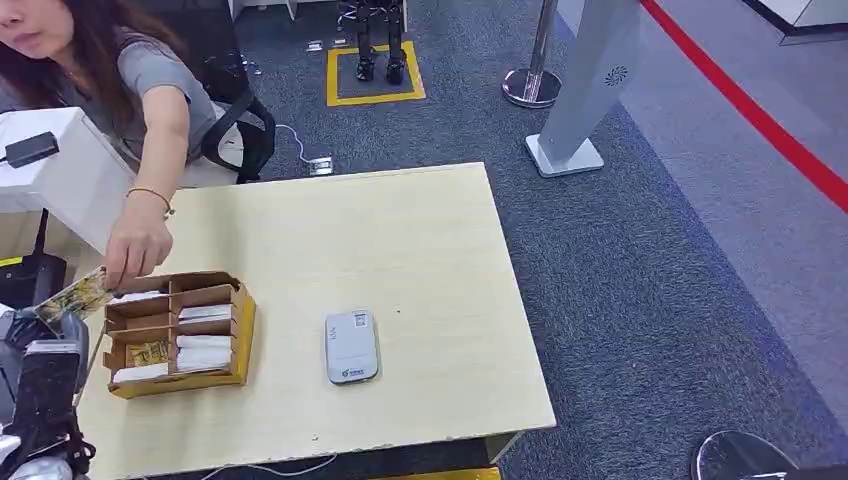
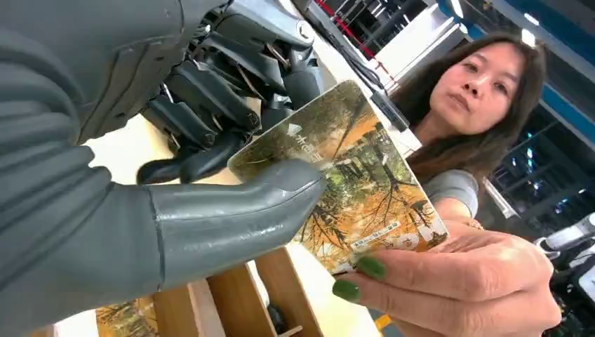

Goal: Pass the card to the sensor for recognition and then transmit it.

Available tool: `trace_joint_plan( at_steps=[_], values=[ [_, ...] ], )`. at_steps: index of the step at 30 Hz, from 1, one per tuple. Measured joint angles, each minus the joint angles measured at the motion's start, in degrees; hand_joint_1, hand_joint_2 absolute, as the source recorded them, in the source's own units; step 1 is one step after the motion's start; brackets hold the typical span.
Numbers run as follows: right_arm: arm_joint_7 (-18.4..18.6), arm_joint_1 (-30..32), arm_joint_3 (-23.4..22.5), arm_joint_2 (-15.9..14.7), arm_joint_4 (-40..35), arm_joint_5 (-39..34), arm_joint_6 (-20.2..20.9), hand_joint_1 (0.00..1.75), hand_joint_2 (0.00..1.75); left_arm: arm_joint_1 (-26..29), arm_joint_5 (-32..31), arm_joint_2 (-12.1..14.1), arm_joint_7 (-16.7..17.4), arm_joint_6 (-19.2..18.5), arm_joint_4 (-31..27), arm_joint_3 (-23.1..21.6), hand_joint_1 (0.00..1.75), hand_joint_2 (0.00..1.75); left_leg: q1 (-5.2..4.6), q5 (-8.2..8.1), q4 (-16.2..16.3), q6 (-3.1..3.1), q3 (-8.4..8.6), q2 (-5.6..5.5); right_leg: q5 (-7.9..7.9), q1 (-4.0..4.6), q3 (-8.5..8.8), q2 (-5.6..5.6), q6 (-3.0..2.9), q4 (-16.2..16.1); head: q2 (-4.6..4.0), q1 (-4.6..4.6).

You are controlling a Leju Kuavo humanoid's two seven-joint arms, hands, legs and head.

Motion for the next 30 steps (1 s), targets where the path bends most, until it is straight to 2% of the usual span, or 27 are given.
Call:
trace_joint_plan(
  at_steps=[12,19,23,27,30],
  values=[
    [-0.1,0.0,0.0,0.0,0.0,0.0,0.1,0.0,0.0,-0.1,-1.3,-0.5,0.0,0.8,0.0,0.0,1.75,1.75,0.0,0.0,0.0,0.0,0.01,0.0,0.0,0.0,-0.01,0.0,0.0,0.0,0.0,0.0],
    [-0.7,-0.3,0.0,0.0,0.0,0.0,0.8,0.0,0.0,-1.3,-10.7,-1.6,0.9,3.6,0.6,-2.7,1.75,1.75,0.0,0.0,0.0,0.0,0.02,0.0,0.01,0.0,-0.01,0.0,0.0,0.0,0.0,0.0],
    [-0.7,-0.3,0.2,0.0,0.0,0.4,1.1,0.0,0.0,-2.6,-20.7,-2.3,1.0,8.9,1.4,-6.3,1.75,1.75,-0.01,0.0,0.0,0.0,0.02,-0.01,0.01,-0.01,-0.01,-0.01,0.0,0.0,0.0,0.0],
    [-0.7,-0.5,0.7,0.0,0.0,0.7,1.5,0.0,0.0,-4.7,-32.1,-2.9,2.6,14.2,2.5,-11.1,1.75,1.75,-0.01,0.0,0.0,0.0,0.01,0.0,0.01,-0.01,0.0,-0.01,0.01,0.0,0.0,0.02],
    [-0.7,-0.5,1.2,0.0,0.0,0.9,1.5,0.0,0.0,-5.5,-33.1,-3.1,2.9,14.6,3.2,-13.3,1.75,1.75,-0.01,0.0,0.0,0.0,0.02,0.03,0.02,-0.01,-0.01,0.03,0.01,0.0,0.0,0.0]
  ],
)
